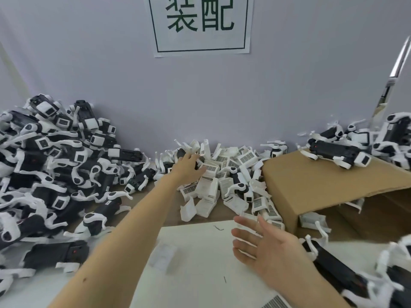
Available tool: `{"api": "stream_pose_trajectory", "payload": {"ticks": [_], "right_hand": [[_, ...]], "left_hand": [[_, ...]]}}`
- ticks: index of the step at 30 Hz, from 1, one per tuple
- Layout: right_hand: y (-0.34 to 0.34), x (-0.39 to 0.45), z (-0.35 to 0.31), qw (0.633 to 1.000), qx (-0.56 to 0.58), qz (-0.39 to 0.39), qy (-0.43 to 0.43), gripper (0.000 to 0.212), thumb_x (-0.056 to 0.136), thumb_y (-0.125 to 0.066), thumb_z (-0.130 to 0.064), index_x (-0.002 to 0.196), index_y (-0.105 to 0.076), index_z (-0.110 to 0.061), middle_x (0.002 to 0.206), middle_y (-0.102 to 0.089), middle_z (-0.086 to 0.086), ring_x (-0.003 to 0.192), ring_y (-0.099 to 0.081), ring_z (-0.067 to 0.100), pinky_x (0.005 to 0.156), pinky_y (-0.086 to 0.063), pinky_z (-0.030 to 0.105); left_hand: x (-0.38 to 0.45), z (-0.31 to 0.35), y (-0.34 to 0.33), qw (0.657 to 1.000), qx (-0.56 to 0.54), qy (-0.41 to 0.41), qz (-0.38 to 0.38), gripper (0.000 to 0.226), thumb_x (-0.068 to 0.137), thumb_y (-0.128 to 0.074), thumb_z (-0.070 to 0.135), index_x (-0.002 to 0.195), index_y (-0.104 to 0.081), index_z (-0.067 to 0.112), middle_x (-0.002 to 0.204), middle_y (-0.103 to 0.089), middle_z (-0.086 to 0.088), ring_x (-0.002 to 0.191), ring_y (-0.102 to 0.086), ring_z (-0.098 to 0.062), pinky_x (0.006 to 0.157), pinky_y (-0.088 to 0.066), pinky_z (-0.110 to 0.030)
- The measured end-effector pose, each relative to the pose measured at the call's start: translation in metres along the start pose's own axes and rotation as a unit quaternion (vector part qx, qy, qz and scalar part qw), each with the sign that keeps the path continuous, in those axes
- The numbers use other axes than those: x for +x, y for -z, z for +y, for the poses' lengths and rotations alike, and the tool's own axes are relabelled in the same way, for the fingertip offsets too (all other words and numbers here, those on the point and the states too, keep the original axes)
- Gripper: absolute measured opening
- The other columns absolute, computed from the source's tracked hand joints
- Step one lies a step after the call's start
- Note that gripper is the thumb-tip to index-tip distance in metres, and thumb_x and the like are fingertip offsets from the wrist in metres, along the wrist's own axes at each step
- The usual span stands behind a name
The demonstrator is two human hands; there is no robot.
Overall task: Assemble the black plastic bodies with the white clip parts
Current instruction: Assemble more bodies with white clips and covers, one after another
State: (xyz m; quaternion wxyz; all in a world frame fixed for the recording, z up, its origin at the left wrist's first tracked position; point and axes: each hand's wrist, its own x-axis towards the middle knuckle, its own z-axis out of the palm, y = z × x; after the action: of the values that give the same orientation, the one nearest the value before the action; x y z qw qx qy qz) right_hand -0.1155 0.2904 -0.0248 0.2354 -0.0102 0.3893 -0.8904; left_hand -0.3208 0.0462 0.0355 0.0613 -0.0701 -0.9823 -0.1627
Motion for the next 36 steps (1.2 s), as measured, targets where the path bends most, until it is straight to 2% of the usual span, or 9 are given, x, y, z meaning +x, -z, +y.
{"api": "stream_pose_trajectory", "payload": {"ticks": [6, 10, 15, 18, 23, 27, 31, 34, 36], "right_hand": [[-0.002, 0.001, 0.004, 1.0, -0.009, 0.002, 0.006, 0.051, 0.086, -0.07, -0.039, 0.12, -0.075, -0.002, 0.106, -0.07, 0.021, 0.083, -0.071, 0.03, 0.076, -0.061, 0.041], [-0.002, -0.001, 0.005, 1.0, -0.003, 0.013, 0.011, 0.05, 0.087, -0.07, -0.039, 0.12, -0.076, -0.002, 0.106, -0.071, 0.021, 0.083, -0.072, 0.031, 0.075, -0.062, 0.041], [-0.007, -0.004, 0.005, 0.999, -0.005, 0.027, 0.027, 0.054, 0.083, -0.073, -0.036, 0.124, -0.073, 0.0, 0.109, -0.072, 0.021, 0.087, -0.073, 0.032, 0.076, -0.063, 0.04], [-0.017, -0.006, 0.006, 0.998, -0.032, 0.034, 0.031, 0.054, 0.087, -0.072, -0.037, 0.129, -0.07, -0.004, 0.126, -0.07, 0.025, 0.107, -0.073, 0.038, 0.08, -0.063, 0.043], [-0.032, -0.008, 0.021, 0.994, -0.089, 0.059, 0.014, 0.052, 0.097, -0.068, -0.044, 0.133, -0.068, -0.006, 0.129, -0.065, 0.035, 0.119, -0.066, 0.049, 0.089, -0.062, 0.046], [-0.033, -0.007, 0.03, 0.986, -0.138, 0.079, 0.053, 0.059, 0.092, -0.072, -0.04, 0.133, -0.061, 0.002, 0.12, -0.07, 0.032, 0.11, -0.071, 0.048, 0.09, -0.062, 0.051], [-0.04, -0.007, 0.029, 0.984, -0.084, 0.088, 0.128, 0.058, 0.091, -0.072, -0.028, 0.137, -0.055, 0.003, 0.128, -0.069, 0.026, 0.115, -0.071, 0.04, 0.098, -0.055, 0.053], [-0.054, -0.011, 0.035, 0.983, -0.065, 0.07, 0.158, 0.059, 0.09, -0.07, -0.03, 0.138, -0.055, 0.002, 0.132, -0.07, 0.019, 0.122, -0.069, 0.03, 0.102, -0.054, 0.048], [-0.064, -0.013, 0.045, 0.985, -0.043, 0.057, 0.16, 0.056, 0.091, -0.067, -0.036, 0.132, -0.062, 0.001, 0.129, -0.072, 0.017, 0.123, -0.069, 0.026, 0.105, -0.054, 0.045]], "left_hand": [[-0.035, -0.021, -0.001, 0.972, -0.188, 0.003, 0.144, 0.044, 0.103, -0.063, 0.006, 0.147, -0.057, 0.008, 0.132, -0.066, -0.012, 0.108, -0.062, -0.019, 0.093, -0.046, -0.027], [-0.088, -0.032, 0.019, 0.922, -0.339, 0.006, 0.187, 0.019, 0.105, -0.064, 0.011, 0.123, -0.071, 0.014, 0.109, -0.075, -0.005, 0.096, -0.074, -0.021, 0.089, -0.064, -0.043], [-0.184, -0.029, 0.026, 0.86, -0.483, -0.015, 0.165, 0.016, 0.104, -0.065, 0.012, 0.115, -0.075, 0.018, 0.101, -0.077, -0.006, 0.098, -0.078, -0.025, 0.087, -0.065, -0.04], [-0.239, -0.018, 0.006, 0.843, -0.521, -0.043, 0.126, 0.018, 0.1, -0.066, 0.011, 0.115, -0.074, 0.014, 0.101, -0.076, -0.011, 0.095, -0.078, -0.033, 0.087, -0.064, -0.034], [-0.29, -0.007, -0.025, 0.876, -0.452, -0.157, 0.066, 0.018, 0.104, -0.061, 0.013, 0.116, -0.075, 0.015, 0.107, -0.067, -0.003, 0.103, -0.069, -0.027, 0.093, -0.058, -0.031], [-0.294, -0.003, -0.028, 0.912, -0.33, -0.242, 0.025, 0.024, 0.106, -0.06, 0.011, 0.122, -0.075, 0.021, 0.121, -0.059, 0.007, 0.114, -0.065, -0.019, 0.099, -0.055, -0.027], [-0.294, 0.006, -0.026, 0.892, -0.434, -0.085, 0.092, 0.045, 0.102, -0.063, 0.034, 0.145, -0.051, 0.038, 0.145, -0.049, 0.008, 0.136, -0.056, -0.014, 0.1, -0.055, -0.024], [-0.295, 0.018, -0.024, 0.827, -0.561, 0.043, -0.01, 0.075, 0.087, -0.074, 0.064, 0.15, -0.035, 0.047, 0.139, -0.064, 0.003, 0.118, -0.072, -0.013, 0.1, -0.055, -0.027], [-0.298, 0.026, -0.03, 0.807, -0.587, 0.054, -0.015, 0.072, 0.086, -0.078, 0.055, 0.146, -0.04, 0.043, 0.124, -0.075, 0.003, 0.109, -0.076, -0.018, 0.098, -0.056, -0.026]]}}
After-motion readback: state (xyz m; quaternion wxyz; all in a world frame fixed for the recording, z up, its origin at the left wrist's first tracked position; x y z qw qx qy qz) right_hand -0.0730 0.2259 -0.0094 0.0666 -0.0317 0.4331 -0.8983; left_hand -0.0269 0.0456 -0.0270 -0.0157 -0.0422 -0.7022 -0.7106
